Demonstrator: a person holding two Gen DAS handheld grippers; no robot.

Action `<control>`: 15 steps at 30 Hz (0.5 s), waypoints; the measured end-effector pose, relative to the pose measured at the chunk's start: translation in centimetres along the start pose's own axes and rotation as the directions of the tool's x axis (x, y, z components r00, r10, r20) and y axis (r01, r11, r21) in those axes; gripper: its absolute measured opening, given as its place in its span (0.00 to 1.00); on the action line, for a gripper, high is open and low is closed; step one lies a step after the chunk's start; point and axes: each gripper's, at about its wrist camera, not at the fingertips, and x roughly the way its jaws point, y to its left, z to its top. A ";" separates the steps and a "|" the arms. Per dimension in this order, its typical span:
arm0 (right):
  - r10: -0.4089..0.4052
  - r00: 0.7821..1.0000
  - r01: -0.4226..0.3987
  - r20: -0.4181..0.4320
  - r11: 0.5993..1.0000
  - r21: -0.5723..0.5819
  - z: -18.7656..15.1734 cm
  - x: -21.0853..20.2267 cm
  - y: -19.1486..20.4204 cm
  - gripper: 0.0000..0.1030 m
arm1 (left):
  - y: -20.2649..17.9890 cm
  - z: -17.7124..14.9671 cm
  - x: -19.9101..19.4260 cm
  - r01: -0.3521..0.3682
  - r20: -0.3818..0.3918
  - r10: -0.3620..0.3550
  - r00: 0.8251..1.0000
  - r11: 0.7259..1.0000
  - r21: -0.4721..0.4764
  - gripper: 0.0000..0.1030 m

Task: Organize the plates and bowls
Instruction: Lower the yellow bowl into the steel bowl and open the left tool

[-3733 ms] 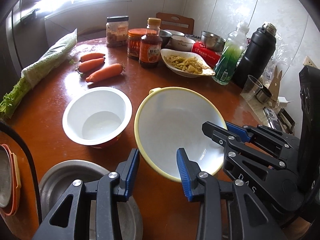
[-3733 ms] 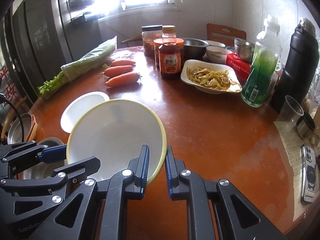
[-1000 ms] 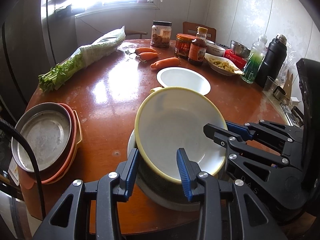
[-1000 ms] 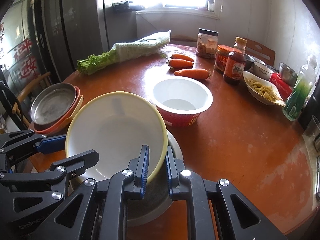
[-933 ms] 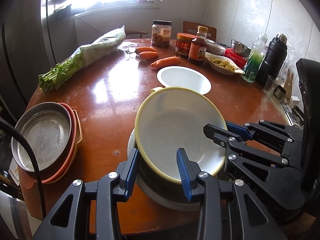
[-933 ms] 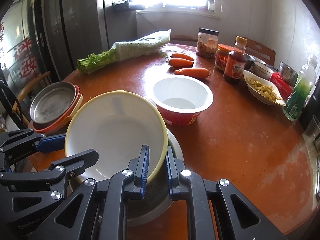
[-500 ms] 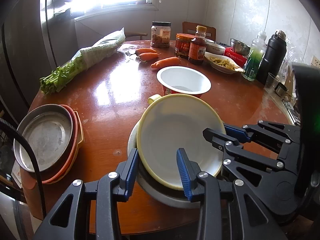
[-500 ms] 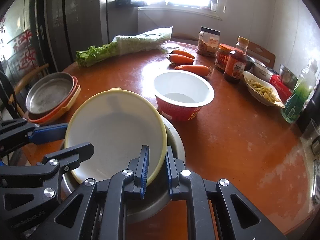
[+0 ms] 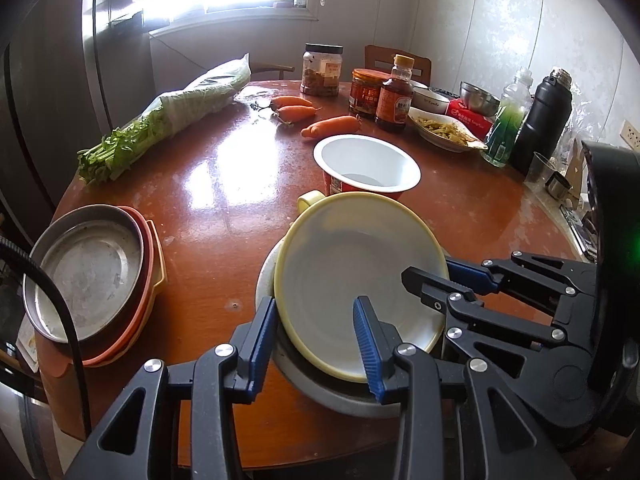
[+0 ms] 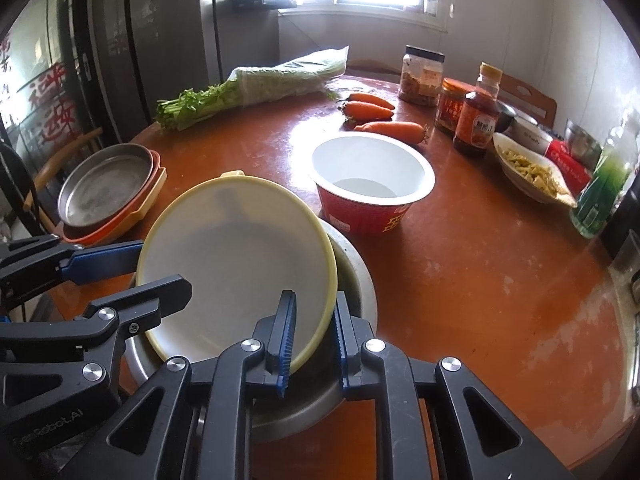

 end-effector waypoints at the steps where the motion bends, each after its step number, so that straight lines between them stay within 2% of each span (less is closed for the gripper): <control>1: 0.007 1.000 -0.007 0.000 1.000 0.003 0.0 -0.1 0.0 0.22 | 0.1 0.1 0.0 0.003 0.000 -0.003 1.000 1.000 0.000 0.38; 5: 0.013 1.000 -0.013 0.011 1.000 0.008 0.1 -0.4 0.0 0.30 | 0.0 0.2 -0.2 0.011 0.006 -0.011 1.000 1.000 0.006 0.40; 15: 0.038 0.999 -0.039 0.033 0.998 0.039 0.3 -1.4 -0.8 0.37 | 0.3 0.5 -0.8 0.015 0.024 -0.014 1.000 1.000 -0.014 0.48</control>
